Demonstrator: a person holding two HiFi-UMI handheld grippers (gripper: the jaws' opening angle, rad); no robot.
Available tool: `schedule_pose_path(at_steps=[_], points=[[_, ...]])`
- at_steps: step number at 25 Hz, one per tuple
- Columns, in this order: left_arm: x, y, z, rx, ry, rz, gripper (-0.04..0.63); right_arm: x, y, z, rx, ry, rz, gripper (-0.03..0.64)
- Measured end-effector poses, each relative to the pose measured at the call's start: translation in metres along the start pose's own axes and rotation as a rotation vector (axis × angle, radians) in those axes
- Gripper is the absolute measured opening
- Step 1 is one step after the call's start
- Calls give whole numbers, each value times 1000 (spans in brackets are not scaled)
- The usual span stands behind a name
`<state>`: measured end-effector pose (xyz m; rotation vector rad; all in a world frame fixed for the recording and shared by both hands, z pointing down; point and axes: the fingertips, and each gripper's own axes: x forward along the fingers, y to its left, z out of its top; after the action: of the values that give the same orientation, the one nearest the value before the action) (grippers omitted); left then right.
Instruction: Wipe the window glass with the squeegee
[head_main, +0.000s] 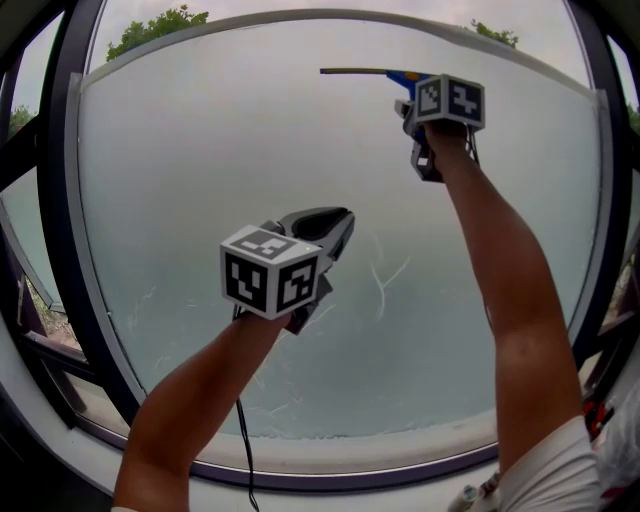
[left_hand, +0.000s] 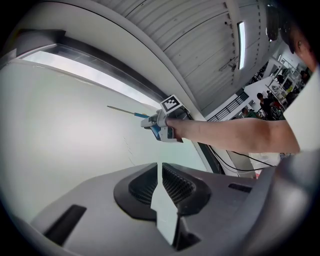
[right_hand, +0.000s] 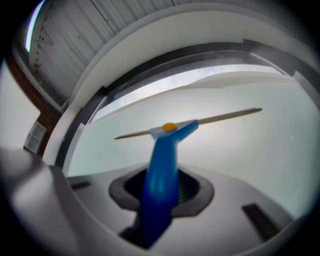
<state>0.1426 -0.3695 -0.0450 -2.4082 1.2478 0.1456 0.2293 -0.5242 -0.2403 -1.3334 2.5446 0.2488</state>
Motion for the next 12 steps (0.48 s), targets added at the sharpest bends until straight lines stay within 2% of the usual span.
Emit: schedule_pose_path(at_steps=[12], points=[[-3,-15,-14,-24,26,-23,52,-5,-4,-18,8,16,8,118]])
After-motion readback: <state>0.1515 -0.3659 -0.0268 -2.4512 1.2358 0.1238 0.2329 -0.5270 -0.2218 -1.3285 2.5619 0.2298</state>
